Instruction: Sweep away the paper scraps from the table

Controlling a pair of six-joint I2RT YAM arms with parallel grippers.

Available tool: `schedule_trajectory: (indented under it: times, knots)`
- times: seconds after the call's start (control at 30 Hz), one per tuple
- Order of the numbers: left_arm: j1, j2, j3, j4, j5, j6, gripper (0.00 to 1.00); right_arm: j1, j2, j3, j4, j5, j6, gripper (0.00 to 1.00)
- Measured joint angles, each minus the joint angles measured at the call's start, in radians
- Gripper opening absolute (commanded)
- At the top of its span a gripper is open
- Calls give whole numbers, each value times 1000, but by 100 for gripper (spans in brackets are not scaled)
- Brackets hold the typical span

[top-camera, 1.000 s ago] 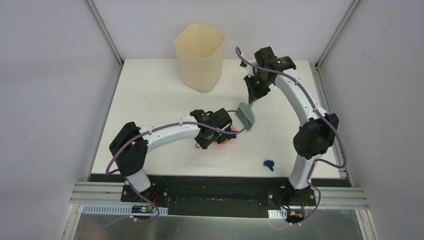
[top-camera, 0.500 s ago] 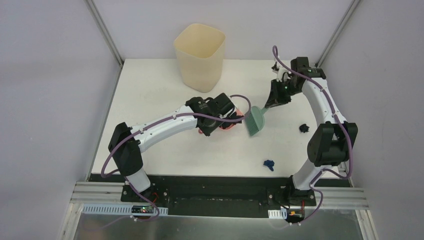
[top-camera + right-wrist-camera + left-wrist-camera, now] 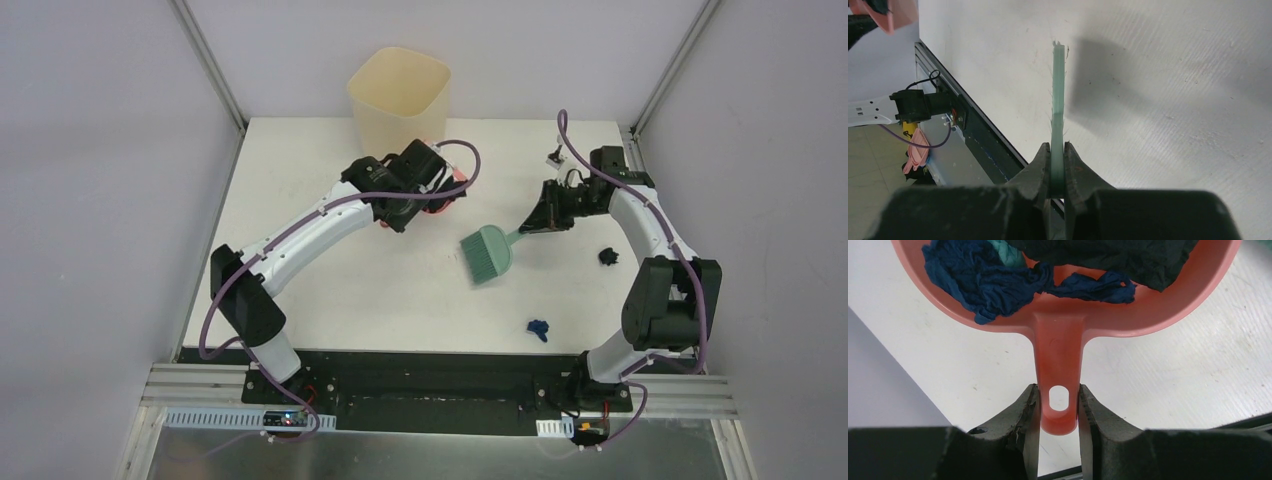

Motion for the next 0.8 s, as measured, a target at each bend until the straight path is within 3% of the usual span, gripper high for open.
schedule_trajectory:
  times: [0.8]
  knots:
    - [114, 87, 379, -24, -49, -7, 12, -9, 0, -31, 70, -103, 18, 0]
